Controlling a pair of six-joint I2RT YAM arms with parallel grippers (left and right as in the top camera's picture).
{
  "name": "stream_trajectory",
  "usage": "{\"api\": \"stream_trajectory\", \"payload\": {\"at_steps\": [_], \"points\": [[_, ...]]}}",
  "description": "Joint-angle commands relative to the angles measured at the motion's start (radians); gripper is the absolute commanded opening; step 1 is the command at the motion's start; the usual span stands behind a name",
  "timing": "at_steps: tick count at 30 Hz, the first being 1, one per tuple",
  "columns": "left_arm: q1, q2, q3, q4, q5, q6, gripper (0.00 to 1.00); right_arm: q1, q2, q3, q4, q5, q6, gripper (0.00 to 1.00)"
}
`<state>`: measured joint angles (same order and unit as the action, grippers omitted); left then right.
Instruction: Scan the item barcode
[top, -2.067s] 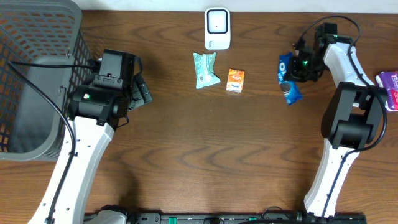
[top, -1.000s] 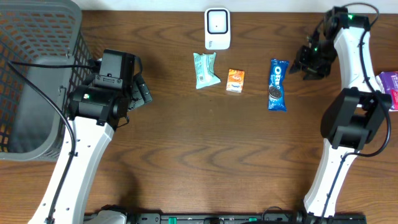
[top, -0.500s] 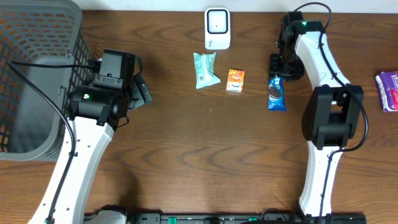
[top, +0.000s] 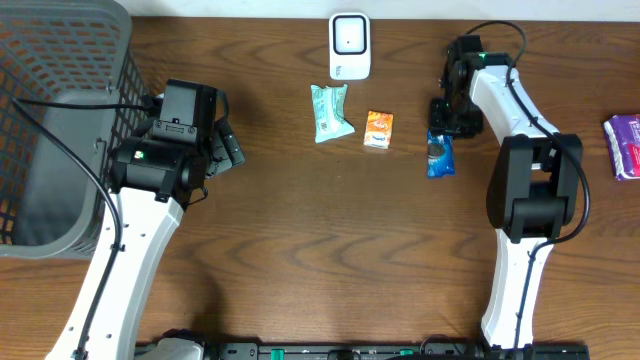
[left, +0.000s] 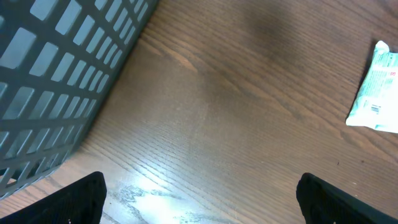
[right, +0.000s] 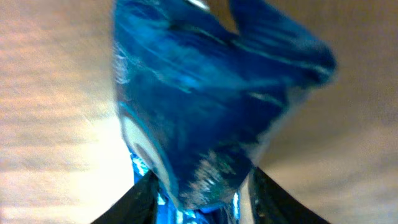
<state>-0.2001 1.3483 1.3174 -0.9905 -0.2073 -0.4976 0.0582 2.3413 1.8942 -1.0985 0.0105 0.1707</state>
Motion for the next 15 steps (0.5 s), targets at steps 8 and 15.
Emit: {"api": "stream_trajectory", "payload": {"at_steps": [8,15], "points": [[0.003,0.002,0.002,-0.003,0.005,-0.008,0.98,0.009,0.02,0.308,-0.327,0.025,-0.04,0.61],[0.003,0.002,0.002,-0.003,0.005,-0.008,0.98,0.088,0.021,0.223,-0.28,0.107,-0.047,0.68]]}}
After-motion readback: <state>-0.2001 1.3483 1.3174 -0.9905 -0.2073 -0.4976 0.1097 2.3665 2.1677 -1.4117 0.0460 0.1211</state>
